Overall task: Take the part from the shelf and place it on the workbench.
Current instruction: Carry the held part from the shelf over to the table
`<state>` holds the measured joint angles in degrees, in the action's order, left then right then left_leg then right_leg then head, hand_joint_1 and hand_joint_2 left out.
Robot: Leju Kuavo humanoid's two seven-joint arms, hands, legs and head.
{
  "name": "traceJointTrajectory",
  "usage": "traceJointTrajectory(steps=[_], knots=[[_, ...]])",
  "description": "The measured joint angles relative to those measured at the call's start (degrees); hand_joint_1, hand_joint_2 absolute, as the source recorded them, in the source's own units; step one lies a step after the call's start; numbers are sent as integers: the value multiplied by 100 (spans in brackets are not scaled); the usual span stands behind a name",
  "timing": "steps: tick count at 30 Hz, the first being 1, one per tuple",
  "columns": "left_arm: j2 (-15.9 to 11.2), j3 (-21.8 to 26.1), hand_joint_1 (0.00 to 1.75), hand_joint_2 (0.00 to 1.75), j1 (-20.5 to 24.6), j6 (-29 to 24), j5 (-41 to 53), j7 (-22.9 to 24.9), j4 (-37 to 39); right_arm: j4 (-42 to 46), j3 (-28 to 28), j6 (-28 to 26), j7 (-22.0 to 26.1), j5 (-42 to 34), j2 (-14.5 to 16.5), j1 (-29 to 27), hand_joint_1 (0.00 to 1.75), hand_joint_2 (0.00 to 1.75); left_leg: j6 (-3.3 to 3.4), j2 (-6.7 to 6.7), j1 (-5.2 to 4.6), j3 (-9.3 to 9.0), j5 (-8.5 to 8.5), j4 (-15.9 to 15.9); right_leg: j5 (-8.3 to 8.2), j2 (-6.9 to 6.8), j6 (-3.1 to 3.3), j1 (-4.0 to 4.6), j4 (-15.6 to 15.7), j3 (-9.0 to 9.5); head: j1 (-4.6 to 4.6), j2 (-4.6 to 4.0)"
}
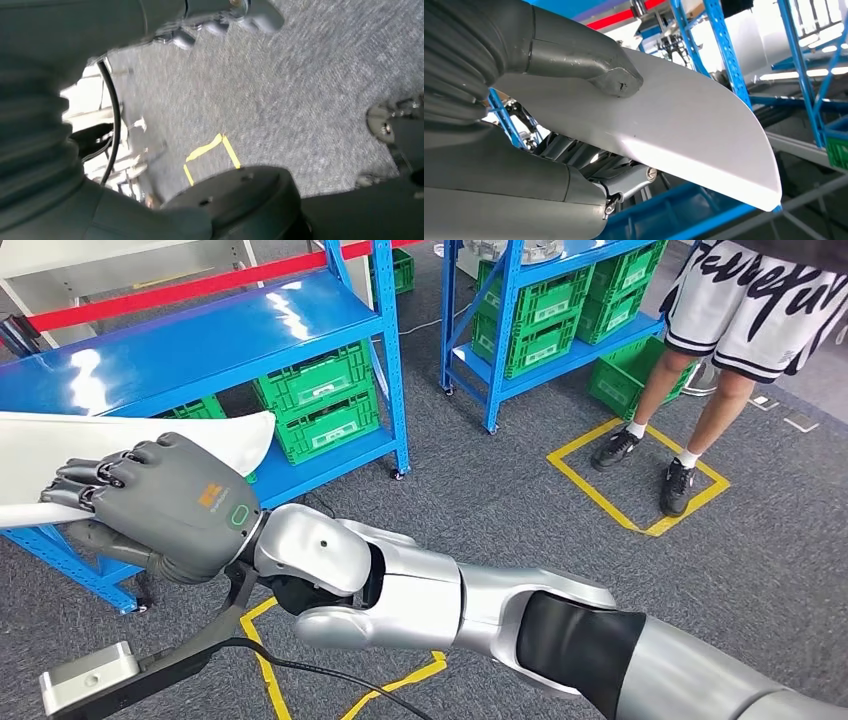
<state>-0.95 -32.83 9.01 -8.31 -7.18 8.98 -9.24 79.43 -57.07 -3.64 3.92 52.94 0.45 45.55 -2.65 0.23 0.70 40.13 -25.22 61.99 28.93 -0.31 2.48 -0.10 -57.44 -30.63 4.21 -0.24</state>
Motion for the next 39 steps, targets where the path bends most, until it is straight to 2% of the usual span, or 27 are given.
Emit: traceJointTrajectory(steps=[2,3,4,5,6,7,8,9,10,11,14,15,17,19,26,28,29,32,33,34,35,37,38,39], knots=[[-5,1,0,175,3,0,27,-57,-1,-4,0,3,3,-13,-4,1,175,175,-46,-7,0,171,-495,685,-116,-2,24,5,-3,-138,-21,0],[-7,2,0,175,6,0,39,-70,-1,-8,0,3,3,-16,-7,-5,175,175,-62,-7,1,220,-604,1003,-172,-5,24,10,-7,-210,-22,0],[-8,2,0,175,7,0,48,-77,-1,-13,0,3,3,-16,-10,-11,175,175,-68,-7,1,197,-588,1185,-228,-8,20,14,-11,-282,-21,0],[-8,2,0,175,5,0,54,-79,-1,-17,0,3,3,-17,-13,-17,175,175,-64,-7,1,82,-480,1178,-281,-9,13,18,-15,-350,-22,0],[-9,1,0,175,-2,1,58,-78,1,-20,0,3,3,-17,-14,-21,175,175,-51,-7,1,-135,-339,957,-328,-8,2,20,-19,-408,-21,0],[-11,1,0,175,-7,1,63,-77,1,-21,1,3,3,-18,-16,-21,175,175,-30,-7,-1,-425,-270,568,-370,-6,-14,20,-26,-453,-21,0],[-14,0,0,175,-11,1,67,-78,2,-22,2,3,3,-18,-17,-18,175,175,-4,-10,-13,-721,-278,152,-404,-5,-37,24,-33,-488,-20,0],[-14,0,0,175,-11,2,70,-79,2,-22,4,3,5,-19,-19,-14,175,175,24,-12,-27,-938,-332,-187,-438,-8,-68,30,-42,-515,-19,0],[-12,0,0,175,-8,2,74,-82,1,-23,5,4,7,-20,-20,-9,175,175,57,-15,-43,-1057,-401,-400,-472,-13,-99,36,-46,-536,-18,0],[-7,0,0,175,-8,2,76,-83,1,-24,7,5,8,-21,-21,-4,175,175,82,-17,-50,-1090,-422,-482,-479,-19,-96,50,-48,-558,-16,0],[7,-2,0,175,-27,2,79,-81,2,-32,7,23,-10,-40,-26,11,175,175,139,-11,-49,-1037,-393,-496,-523,-23,21,72,-37,-592,-8,0],[7,-2,0,175,-32,2,80,-82,3,-36,7,36,-18,-54,-28,17,175,175,157,-9,-59,-1010,-382,-483,-563,-22,8,65,-26,-597,-7,0],[3,-2,0,175,-30,2,80,-91,4,-42,7,69,-32,-81,-32,30,175,175,191,-6,-78,-956,-364,-458,-620,-21,-98,46,-2,-606,-6,0],[1,-3,0,175,-27,2,80,-103,4,-50,7,97,-47,-111,-34,42,175,175,221,-5,-96,-914,-347,-443,-658,-20,-168,26,16,-622,-7,0],[2,-4,0,175,-26,2,80,-92,5,-66,4,110,-62,-156,-52,42,175,175,314,-6,-123,-825,-292,-385,-751,-20,-308,-21,33,-680,-8,0],[11,-4,0,175,-21,2,85,-92,7,-66,4,110,-64,-162,-61,39,175,175,365,26,-96,-841,-239,-417,-669,3,-344,-20,-64,-727,-3,0],[15,-4,0,175,-19,2,93,-92,7,-66,5,110,-67,-164,-69,37,175,175,390,48,-80,-842,-212,-433,-525,16,-361,-20,-259,-812,8,0],[16,-5,0,175,-20,2,115,-92,11,-73,6,110,-82,-169,-116,-4,175,175,411,128,-70,-779,-183,-423,113,28,-392,-37,-1431,-1298,34,0],[17,-6,0,175,-21,2,119,-92,11,-79,5,109,-92,-171,-135,-32,175,175,408,162,-71,-760,-182,-412,210,28,-390,-39,-1702,-1397,34,0],[20,-6,0,175,-21,2,123,-93,11,-84,6,107,-102,-173,-151,-57,175,175,402,199,-70,-746,-184,-399,196,23,-382,-38,-1744,-1380,36,0],[24,-7,0,175,-21,2,128,-95,11,-88,6,104,-111,-174,-162,-75,175,175,392,239,-69,-739,-190,-386,82,5,-367,-38,-1522,-1230,36,0],[33,-7,0,175,-16,2,139,-100,10,-90,7,97,-120,-174,-170,-81,175,175,346,322,-77,-734,-215,-354,-192,-141,-316,-18,-705,-740,35,0],[35,-7,0,175,-12,2,143,-101,10,-90,7,92,-120,-174,-172,-78,175,175,308,358,-86,-733,-230,-340,-268,-210,-282,-3,-381,-562,37,0],[35,-7,0,175,-9,2,146,-101,10,-90,7,89,-121,-172,-173,-76,175,175,266,393,-95,-736,-241,-333,-291,-251,-249,14,-200,-473,35,0]])
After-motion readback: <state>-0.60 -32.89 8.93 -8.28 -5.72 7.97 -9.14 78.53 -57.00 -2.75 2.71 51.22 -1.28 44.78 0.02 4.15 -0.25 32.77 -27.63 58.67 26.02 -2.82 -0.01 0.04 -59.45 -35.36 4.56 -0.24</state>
